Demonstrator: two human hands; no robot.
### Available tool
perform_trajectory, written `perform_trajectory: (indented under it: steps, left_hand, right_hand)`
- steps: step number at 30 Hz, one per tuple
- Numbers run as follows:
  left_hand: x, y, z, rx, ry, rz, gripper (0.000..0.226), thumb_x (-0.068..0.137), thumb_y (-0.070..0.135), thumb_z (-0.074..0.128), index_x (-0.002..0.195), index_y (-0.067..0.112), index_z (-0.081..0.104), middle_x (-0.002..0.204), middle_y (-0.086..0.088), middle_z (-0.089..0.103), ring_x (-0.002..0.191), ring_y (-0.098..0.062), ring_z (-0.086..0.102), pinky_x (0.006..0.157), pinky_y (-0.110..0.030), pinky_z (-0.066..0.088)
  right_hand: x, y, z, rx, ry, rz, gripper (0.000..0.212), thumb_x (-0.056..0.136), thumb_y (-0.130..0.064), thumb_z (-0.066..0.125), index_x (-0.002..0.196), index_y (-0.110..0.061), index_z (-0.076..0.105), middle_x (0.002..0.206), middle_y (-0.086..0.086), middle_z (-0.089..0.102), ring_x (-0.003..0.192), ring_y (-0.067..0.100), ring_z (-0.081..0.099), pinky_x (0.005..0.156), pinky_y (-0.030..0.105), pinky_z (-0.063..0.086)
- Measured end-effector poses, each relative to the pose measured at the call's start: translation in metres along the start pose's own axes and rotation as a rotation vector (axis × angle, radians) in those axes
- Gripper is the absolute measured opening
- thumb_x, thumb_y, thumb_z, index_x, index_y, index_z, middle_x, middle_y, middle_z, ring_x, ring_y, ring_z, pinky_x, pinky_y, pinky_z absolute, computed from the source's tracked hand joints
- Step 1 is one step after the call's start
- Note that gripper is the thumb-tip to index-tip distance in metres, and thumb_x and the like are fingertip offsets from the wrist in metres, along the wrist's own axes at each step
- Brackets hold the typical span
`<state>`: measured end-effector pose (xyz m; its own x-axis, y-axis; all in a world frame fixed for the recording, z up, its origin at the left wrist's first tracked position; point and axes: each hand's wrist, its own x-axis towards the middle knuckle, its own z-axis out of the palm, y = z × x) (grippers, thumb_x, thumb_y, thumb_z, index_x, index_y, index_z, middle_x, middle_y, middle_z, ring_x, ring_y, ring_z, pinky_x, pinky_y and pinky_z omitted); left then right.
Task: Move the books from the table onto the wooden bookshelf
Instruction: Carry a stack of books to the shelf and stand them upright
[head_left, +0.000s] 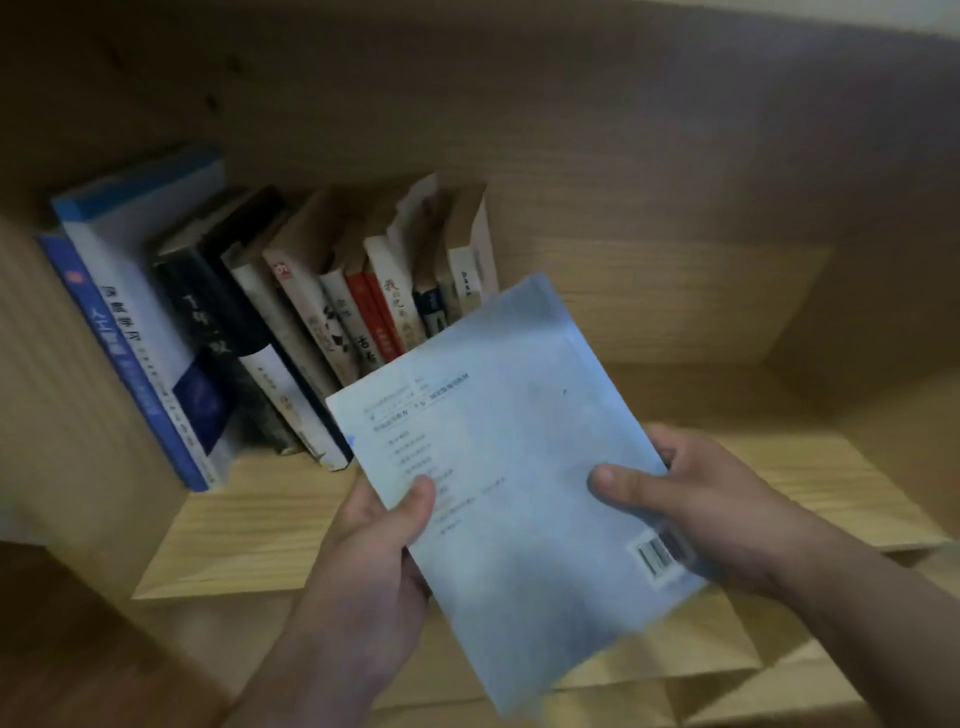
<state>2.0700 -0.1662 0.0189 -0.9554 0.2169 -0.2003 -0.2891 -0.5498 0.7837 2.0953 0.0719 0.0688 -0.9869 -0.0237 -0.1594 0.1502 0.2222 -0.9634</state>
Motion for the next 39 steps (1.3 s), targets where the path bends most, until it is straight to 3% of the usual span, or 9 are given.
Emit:
perform_trajectory:
  steps: [4, 11, 14, 21, 24, 28, 33, 37, 39]
  left_hand:
    - [0.028, 0.002, 0.047, 0.215, 0.028, 0.051, 0.022, 0.099, 0.014, 0.055, 0.115, 0.021, 0.069, 0.108, 0.005, 0.078, 0.097, -0.011, 0.074, 0.083, -0.032, 0.055]
    - [0.048, -0.005, 0.075, 0.443, 0.183, 0.158, 0.016, 0.095, 0.025, 0.064, 0.111, 0.029, 0.067, 0.097, 0.013, 0.077, 0.094, -0.007, 0.071, 0.086, -0.029, 0.052]
    - [0.057, 0.0, 0.072, 0.669, 0.274, 0.26, 0.019, 0.091, 0.033, 0.069, 0.103, 0.04, 0.056, 0.099, 0.017, 0.065, 0.09, 0.004, 0.06, 0.069, -0.02, 0.044]
    - [0.067, -0.003, 0.051, 0.832, 0.557, 0.475, 0.029, 0.081, 0.038, 0.076, 0.096, 0.029, 0.053, 0.102, 0.001, 0.056, 0.092, -0.019, 0.058, 0.071, -0.031, 0.049]
    - [0.07, 0.006, 0.035, 0.795, 0.632, 0.513, 0.044, 0.076, 0.039, 0.079, 0.107, 0.028, 0.05, 0.119, -0.003, 0.056, 0.11, -0.024, 0.057, 0.094, -0.044, 0.053]
    - [0.068, 0.009, 0.023, 0.911, 0.57, 0.57, 0.048, 0.078, 0.04, 0.077, 0.107, 0.049, 0.039, 0.117, 0.009, 0.041, 0.119, -0.021, 0.049, 0.103, -0.042, 0.046]
    - [0.073, 0.012, 0.004, 0.898, 0.479, 0.625, 0.029, 0.089, 0.029, 0.068, 0.101, 0.047, 0.049, 0.104, 0.018, 0.042, 0.103, -0.011, 0.051, 0.097, -0.038, 0.048]
    - [0.071, 0.014, -0.019, 0.881, 0.555, 0.646, 0.024, 0.084, 0.038, 0.069, 0.095, 0.045, 0.049, 0.113, 0.007, 0.05, 0.11, -0.019, 0.052, 0.091, -0.039, 0.047]
    - [0.074, 0.02, -0.038, 0.845, 0.716, 0.589, 0.048, 0.077, 0.043, 0.076, 0.113, 0.032, 0.046, 0.127, -0.001, 0.042, 0.119, -0.027, 0.049, 0.097, -0.046, 0.048]
  right_hand:
    - [-0.008, -0.001, -0.034, 0.006, 0.241, -0.121, 0.038, 0.061, -0.036, 0.087, 0.094, -0.018, 0.078, 0.092, 0.008, 0.082, 0.073, 0.019, 0.078, 0.056, 0.024, 0.057]
    - [-0.022, 0.013, -0.065, -0.071, 0.489, -0.247, 0.039, 0.056, -0.053, 0.076, 0.094, -0.042, 0.073, 0.087, -0.01, 0.079, 0.072, 0.006, 0.075, 0.053, 0.022, 0.055]
    - [-0.018, 0.022, -0.073, -0.061, 0.613, -0.249, 0.026, 0.069, -0.043, 0.081, 0.093, -0.036, 0.073, 0.086, -0.013, 0.078, 0.073, 0.006, 0.074, 0.054, 0.027, 0.058]
    - [0.053, 0.026, -0.019, -0.286, 0.752, -0.386, 0.027, 0.08, -0.022, 0.08, 0.074, -0.035, 0.056, 0.07, -0.009, 0.063, 0.07, -0.005, 0.061, 0.054, 0.01, 0.045]
    - [0.086, 0.023, 0.016, -0.301, 0.692, -0.435, 0.032, 0.083, -0.022, 0.076, 0.08, -0.041, 0.051, 0.081, -0.016, 0.061, 0.083, -0.001, 0.059, 0.065, 0.017, 0.044]
    - [0.112, 0.028, 0.056, -0.278, 0.561, -0.459, 0.04, 0.085, -0.035, 0.066, 0.12, -0.044, 0.05, 0.112, -0.019, 0.058, 0.104, -0.004, 0.057, 0.083, 0.012, 0.046]
    - [0.122, 0.052, 0.077, -0.215, 0.589, -0.428, 0.049, 0.082, -0.039, 0.061, 0.124, -0.014, 0.052, 0.095, -0.021, 0.055, 0.089, -0.016, 0.057, 0.068, 0.005, 0.046]
    - [0.12, 0.057, 0.081, -0.198, 0.5, -0.442, 0.046, 0.077, -0.052, 0.053, 0.115, -0.032, 0.038, 0.099, -0.019, 0.052, 0.089, -0.01, 0.058, 0.067, 0.008, 0.048]
    - [0.117, 0.056, 0.075, -0.179, 0.422, -0.354, 0.05, 0.073, -0.059, 0.054, 0.113, -0.035, 0.035, 0.1, -0.018, 0.053, 0.086, -0.008, 0.059, 0.063, 0.009, 0.048]
